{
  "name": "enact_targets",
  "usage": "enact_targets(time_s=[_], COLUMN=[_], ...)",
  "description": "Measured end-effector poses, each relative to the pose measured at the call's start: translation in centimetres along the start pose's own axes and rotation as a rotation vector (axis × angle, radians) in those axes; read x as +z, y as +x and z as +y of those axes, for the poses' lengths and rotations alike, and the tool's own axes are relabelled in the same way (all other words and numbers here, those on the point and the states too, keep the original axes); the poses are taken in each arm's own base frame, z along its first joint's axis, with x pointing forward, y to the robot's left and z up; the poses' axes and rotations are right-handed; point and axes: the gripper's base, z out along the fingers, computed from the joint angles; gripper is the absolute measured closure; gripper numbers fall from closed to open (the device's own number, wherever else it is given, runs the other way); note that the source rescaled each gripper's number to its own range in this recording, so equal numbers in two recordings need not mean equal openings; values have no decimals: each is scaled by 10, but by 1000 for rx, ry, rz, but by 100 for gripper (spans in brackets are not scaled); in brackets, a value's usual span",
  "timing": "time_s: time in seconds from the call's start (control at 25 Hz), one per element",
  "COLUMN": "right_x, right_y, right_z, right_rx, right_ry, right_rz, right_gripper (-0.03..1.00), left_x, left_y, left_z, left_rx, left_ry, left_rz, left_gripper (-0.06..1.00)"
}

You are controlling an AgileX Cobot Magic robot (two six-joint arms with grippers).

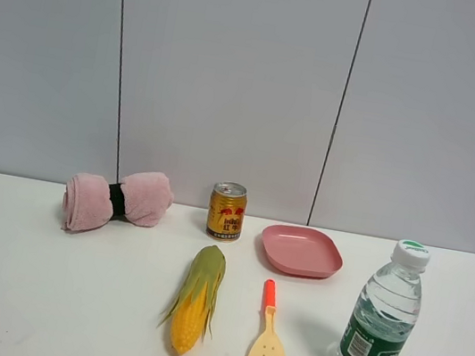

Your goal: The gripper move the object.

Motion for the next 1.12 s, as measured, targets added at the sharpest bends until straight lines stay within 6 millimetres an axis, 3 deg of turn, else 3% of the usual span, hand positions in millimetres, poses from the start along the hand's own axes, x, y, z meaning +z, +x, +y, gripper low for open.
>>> enact_targets(time_s=[0.12, 0.24, 0.64, 1.12], right_x=[0, 0, 0, 0], right_y=[0, 0, 0, 0], right_z=[0, 0, 0, 0], right_rx=[0, 0, 0, 0], right_ry=[0, 0, 0, 0], right_rz=[0, 0, 0, 0], right_gripper=[-3, -3, -3, -3], left_x=[-32, -45, -26, -26], left_y=[18, 32, 74, 77], left_z=[9, 15, 14, 5], left_rx=[-23, -29, -42, 158], left_ry=[-12, -33, -17, 96], left_rz=[-63, -66, 176, 199], left_gripper=[-6, -6, -6, -6])
